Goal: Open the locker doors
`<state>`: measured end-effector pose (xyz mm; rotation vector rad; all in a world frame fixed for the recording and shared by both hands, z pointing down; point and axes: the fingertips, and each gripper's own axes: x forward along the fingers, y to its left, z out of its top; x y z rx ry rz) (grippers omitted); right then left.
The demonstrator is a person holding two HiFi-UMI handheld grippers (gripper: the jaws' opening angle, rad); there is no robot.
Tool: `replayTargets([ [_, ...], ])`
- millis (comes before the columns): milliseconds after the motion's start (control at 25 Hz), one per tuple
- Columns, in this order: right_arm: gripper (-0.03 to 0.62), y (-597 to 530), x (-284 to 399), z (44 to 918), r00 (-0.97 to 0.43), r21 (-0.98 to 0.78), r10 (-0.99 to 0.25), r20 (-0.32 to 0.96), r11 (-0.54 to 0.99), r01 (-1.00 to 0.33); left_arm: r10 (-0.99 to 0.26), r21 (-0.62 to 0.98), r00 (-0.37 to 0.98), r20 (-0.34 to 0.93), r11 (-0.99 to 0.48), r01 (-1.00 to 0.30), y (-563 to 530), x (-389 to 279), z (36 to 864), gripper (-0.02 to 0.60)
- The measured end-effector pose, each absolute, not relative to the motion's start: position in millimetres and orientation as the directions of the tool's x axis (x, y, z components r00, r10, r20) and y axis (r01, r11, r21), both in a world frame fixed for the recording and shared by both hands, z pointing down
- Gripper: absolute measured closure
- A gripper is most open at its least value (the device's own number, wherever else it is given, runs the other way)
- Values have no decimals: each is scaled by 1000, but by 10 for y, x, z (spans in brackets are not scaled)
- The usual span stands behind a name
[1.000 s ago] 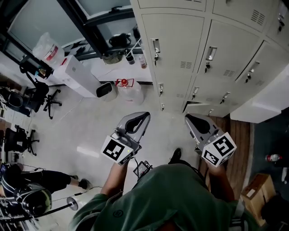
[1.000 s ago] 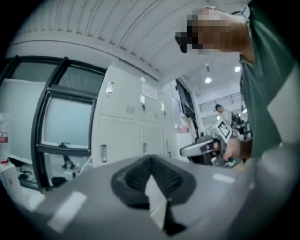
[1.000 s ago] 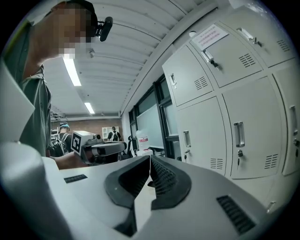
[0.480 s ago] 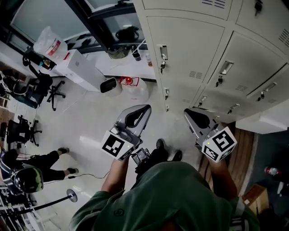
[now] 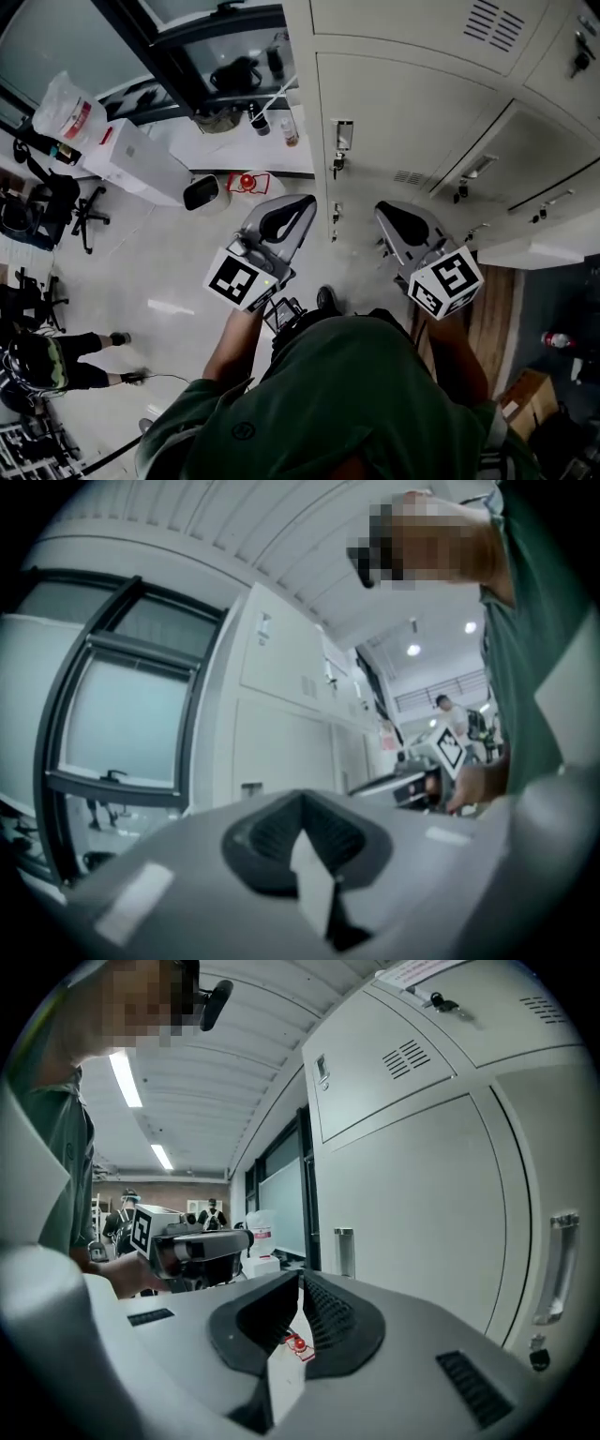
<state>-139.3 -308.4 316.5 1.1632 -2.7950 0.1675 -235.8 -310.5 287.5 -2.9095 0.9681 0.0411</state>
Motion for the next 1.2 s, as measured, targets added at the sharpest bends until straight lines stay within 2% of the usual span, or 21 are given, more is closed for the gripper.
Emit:
replayTargets([
  [200,588,-3616,-1619,3276,-664,-37,-731,155,667,-744,-549,-75,836,-15,-833,-548,-3479,-2331,3035,584],
  [560,585,-4309,-1871,3373,-589,58,-788,177,606,-793,-541,-56,841,-16,-839,-541,-3868,-2377,3137,584],
  [760,520,-4531,-1944,3416,-541,86,-822,179,561,-823,-537,-39,844,-9,-843,-537,-3959,-2400,3169,583],
  [1200,540,-4327,-2059,3405,-612,103,-768,191,636,-765,-558,15,827,-68,-829,-559,-4138,-2393,3157,583],
])
